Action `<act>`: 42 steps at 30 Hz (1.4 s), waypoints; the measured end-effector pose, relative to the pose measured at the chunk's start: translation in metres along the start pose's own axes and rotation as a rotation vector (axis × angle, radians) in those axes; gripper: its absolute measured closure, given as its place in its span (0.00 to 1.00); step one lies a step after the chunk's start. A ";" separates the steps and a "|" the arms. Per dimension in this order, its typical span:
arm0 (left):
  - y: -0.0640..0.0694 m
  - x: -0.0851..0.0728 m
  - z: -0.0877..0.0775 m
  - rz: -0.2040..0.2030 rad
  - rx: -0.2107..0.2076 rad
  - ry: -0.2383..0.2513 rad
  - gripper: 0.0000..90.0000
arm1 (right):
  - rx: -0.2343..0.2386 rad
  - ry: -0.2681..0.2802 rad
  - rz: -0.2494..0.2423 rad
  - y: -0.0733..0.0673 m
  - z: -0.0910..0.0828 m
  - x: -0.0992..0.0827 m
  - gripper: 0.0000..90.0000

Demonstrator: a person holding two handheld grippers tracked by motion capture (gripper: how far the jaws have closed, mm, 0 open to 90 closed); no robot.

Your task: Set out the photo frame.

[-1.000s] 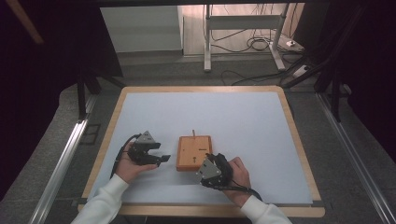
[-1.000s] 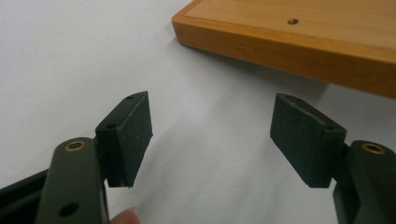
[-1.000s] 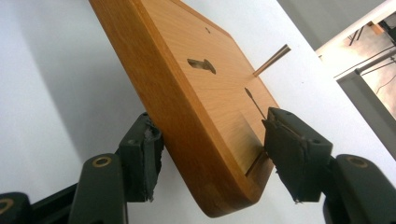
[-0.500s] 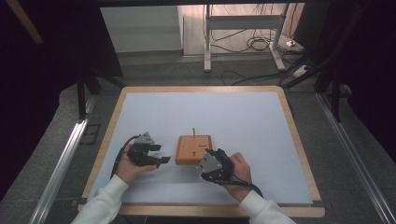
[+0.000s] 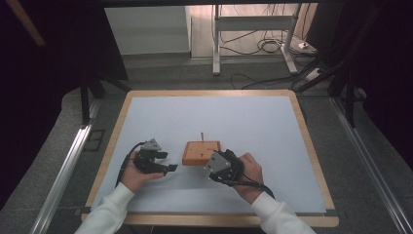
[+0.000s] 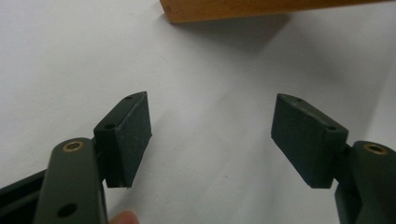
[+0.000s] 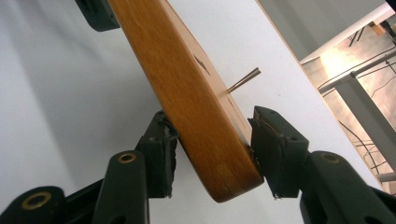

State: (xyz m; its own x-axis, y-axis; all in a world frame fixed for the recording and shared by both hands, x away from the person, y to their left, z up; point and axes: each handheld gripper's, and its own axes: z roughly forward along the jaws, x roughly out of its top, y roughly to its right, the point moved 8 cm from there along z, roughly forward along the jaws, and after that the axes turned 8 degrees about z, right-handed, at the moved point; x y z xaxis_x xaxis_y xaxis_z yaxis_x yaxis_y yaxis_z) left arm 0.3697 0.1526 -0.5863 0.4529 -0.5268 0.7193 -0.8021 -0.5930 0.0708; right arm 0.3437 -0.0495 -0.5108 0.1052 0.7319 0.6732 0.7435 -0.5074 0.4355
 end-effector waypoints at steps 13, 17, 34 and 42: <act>-0.002 -0.001 0.000 -0.016 0.008 0.002 0.30 | 0.038 -0.033 -0.052 0.009 0.001 0.015 0.64; -0.002 -0.002 0.001 -0.014 0.003 -0.002 0.30 | 0.061 -0.033 -0.082 0.012 0.002 0.019 0.67; -0.003 -0.003 0.002 -0.024 0.001 -0.001 0.30 | 0.111 -0.013 -0.152 0.020 0.008 0.038 0.75; -0.004 -0.003 0.001 -0.019 0.007 0.000 0.30 | 0.134 -0.002 -0.149 0.025 0.009 0.048 0.77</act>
State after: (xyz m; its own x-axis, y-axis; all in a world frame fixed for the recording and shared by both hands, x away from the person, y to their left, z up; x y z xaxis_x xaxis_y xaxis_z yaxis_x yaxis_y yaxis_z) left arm 0.3723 0.1559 -0.5897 0.4678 -0.5154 0.7180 -0.7908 -0.6069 0.0796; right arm 0.3733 -0.0232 -0.4723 -0.0115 0.7957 0.6056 0.8323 -0.3280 0.4469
